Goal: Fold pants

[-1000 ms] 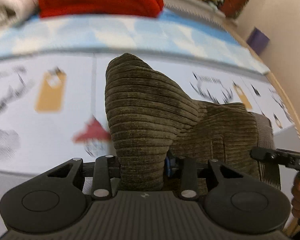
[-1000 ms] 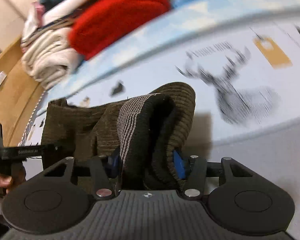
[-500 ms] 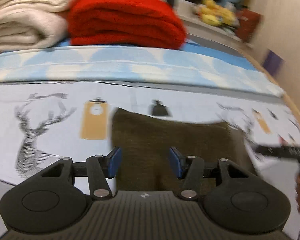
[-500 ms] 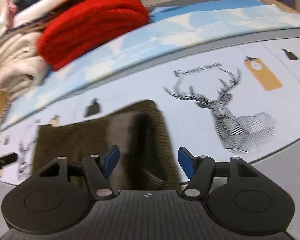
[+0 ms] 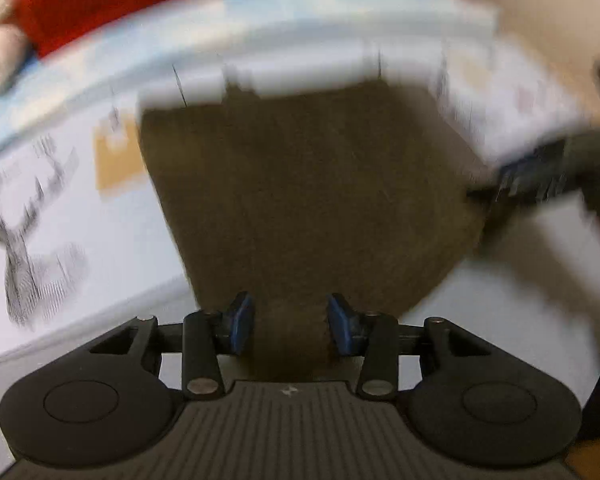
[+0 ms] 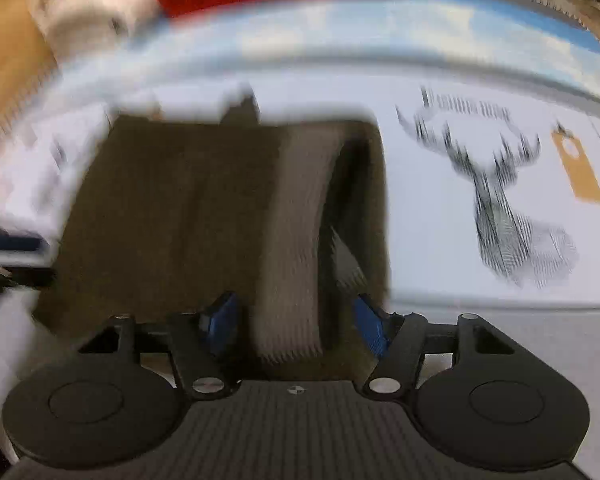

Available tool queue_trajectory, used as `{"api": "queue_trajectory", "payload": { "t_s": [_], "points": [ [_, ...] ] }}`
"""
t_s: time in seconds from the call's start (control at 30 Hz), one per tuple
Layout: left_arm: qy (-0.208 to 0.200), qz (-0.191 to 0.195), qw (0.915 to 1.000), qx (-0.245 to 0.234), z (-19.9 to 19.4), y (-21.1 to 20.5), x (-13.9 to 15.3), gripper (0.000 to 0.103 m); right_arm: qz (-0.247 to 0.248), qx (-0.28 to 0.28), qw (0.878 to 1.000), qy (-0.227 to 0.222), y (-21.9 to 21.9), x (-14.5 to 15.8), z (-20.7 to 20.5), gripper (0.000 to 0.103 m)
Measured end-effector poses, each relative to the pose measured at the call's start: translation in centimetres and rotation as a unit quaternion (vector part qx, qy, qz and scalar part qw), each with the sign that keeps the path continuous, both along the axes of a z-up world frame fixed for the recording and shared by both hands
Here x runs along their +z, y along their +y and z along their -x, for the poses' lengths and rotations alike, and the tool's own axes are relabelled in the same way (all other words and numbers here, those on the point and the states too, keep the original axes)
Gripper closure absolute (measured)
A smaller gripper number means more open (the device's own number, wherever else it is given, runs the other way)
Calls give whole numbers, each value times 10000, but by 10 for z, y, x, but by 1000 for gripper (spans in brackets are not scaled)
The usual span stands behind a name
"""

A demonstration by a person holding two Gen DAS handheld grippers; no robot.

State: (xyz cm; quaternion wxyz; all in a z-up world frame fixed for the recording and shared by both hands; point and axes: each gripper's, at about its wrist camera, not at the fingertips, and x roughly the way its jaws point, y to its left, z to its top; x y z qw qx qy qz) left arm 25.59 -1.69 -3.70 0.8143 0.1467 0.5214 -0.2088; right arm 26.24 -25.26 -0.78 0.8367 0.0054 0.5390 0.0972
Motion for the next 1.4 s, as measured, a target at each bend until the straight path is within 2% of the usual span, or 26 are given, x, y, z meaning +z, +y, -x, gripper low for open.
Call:
{"api": "queue_trajectory", "payload": {
  "t_s": [0.03, 0.07, 0.1, 0.17, 0.27, 0.33, 0.47, 0.53, 0.6, 0.67, 0.7, 0.73, 0.8, 0.9, 0.97, 1.03, 1.4],
  "points": [
    [-214, -276, 9990, -278, 9, -8, -4, 55, 105, -18, 9999, 128, 0, -8, 1, 24],
    [-365, -419, 9977, -388, 15, -14, -2, 55, 74, -97, 9998, 183, -1, -10, 3, 24],
    [-414, -451, 9977, -284, 17, -16, 4, 54, 34, -187, 9997, 136, -2, -6, 4, 25],
    [-473, -288, 9983, 158, 21, -14, 21, 52, -22, -290, 9992, -280, -2, 18, 10, 31],
    [-761, -41, 9947, 694, 34, -8, 56, 39, -22, -431, 9931, -1095, -3, 58, 30, 29],
    [-1158, 78, 9881, 1006, 46, -6, 85, 19, -129, -511, 9874, -1492, -9, 82, 45, 26],
    [-1777, 464, 9710, 1531, 87, -1, 133, 17, -106, -655, 9743, -2154, -12, 122, 87, 13],
    [-2081, 526, 9560, 1999, 112, -1, 147, 17, -155, -811, 9687, -2342, -11, 132, 109, 13],
    [-2110, 752, 9487, 2233, 134, -5, 152, 16, -286, -933, 9654, -2417, -13, 133, 129, 12],
    [-2083, 747, 9445, 2429, 148, -13, 144, 16, -348, -1019, 9659, -2353, -13, 128, 149, 12],
    [-2006, 730, 9452, 2469, 153, -14, 137, 16, -267, -1056, 9695, -2196, -11, 123, 155, 12],
    [-1795, 694, 9498, 2467, 155, -17, 130, 16, -106, -1140, 9726, -2025, -8, 120, 162, 13],
    [-1432, 660, 9557, 2486, 152, -19, 122, 16, -50, -1429, 9709, -1922, -9, 115, 168, 13],
    [-1514, 353, 9556, 2504, 145, -21, 112, 15, -204, -1393, 9718, -1893, -6, 115, 165, 13],
    [-1508, 153, 9540, 2585, 143, -21, 107, 9, -170, -1362, 9733, -1840, -2, 113, 162, 13],
    [-1363, 217, 9527, 2708, 140, -18, 104, 2, -245, -1371, 9754, -1709, 3, 110, 158, 13],
    [-1267, 275, 9548, 2677, 129, -21, 101, 1, -313, -1083, 9806, -1603, 42, 109, 153, 13]
  ]
}}
